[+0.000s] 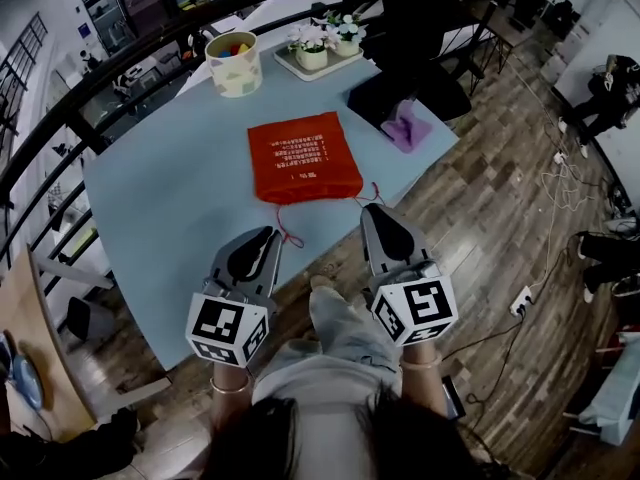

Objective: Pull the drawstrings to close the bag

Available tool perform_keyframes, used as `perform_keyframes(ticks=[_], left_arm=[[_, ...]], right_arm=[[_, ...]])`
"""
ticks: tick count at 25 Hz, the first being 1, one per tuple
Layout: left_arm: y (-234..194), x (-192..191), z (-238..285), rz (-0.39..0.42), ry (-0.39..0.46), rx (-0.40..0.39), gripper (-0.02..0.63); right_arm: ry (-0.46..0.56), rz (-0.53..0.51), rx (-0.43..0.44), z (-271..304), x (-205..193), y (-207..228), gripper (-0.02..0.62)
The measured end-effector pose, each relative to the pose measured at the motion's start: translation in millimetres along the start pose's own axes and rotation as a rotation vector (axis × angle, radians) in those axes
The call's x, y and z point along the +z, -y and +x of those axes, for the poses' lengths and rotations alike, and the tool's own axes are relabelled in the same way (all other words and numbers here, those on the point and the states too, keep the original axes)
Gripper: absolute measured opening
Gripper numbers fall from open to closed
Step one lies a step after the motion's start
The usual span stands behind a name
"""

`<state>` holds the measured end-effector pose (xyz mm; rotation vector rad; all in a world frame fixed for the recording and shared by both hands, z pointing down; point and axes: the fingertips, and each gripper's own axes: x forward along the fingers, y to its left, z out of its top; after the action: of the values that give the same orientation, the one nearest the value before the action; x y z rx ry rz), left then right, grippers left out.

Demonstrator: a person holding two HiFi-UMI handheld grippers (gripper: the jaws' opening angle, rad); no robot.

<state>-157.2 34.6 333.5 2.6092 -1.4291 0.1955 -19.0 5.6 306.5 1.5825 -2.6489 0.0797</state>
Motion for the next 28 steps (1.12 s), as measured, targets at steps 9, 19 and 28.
perform_keyframes(ticks=[9,19,28], left_arm=[[-31,-2,35,-0.016,-0.035,0.042,0.034],[-56,-19,72,-0.039,-0.105,0.091,0.034],[-78,-49,98,-0.082,-0.197,0.139,0.034]], right_arm=[[-0.050,-0.016,0.034,46,-7,27,0.028],[-0.154,-0.018,0.092,85,-35,53,0.028],[-0.250,-0.030,0.106,107,-70,81,0.028]])
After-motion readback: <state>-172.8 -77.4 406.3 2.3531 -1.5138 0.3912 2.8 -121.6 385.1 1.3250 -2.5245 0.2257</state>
